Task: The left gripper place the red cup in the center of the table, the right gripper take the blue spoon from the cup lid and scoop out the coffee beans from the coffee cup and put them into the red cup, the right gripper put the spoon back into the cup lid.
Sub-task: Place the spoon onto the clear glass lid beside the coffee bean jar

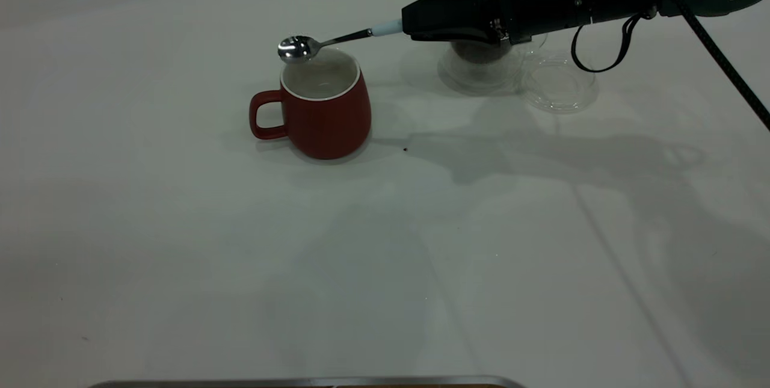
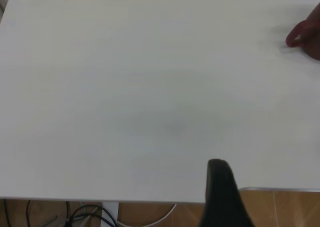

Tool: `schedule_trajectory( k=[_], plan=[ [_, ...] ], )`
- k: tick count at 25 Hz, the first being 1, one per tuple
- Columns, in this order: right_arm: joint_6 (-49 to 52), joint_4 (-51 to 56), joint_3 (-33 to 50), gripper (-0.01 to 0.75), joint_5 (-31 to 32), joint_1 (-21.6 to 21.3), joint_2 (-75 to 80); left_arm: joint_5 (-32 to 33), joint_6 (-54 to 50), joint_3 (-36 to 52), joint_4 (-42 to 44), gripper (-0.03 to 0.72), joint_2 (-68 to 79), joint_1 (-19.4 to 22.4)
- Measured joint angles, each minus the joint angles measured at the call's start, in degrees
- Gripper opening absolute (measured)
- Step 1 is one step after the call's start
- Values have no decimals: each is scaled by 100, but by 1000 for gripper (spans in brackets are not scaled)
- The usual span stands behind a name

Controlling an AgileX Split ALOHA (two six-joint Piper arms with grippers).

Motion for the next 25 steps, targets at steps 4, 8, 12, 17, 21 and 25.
schedule_trajectory(
  k=[4,8,12,17,21,25],
  plan=[
    [1112,0,0,115,25,-42,-45,0,0,0,0,537,0,0],
    [1982,-228,0,114,-420,-73,-432,0,0,0,0,537,0,0],
    [2916,-750,0,114,-980,-120,-1024,0,0,0,0,537,0,0],
    [3851,-1397,5,114,-1055,-494,-1447,0,0,0,0,537,0,0],
    [4348,-1749,15,114,-1055,-833,-1565,0,0,0,0,537,0,0],
    [4472,-1818,111,114,-1055,-1148,-1572,0,0,0,0,537,0,0]
  ],
)
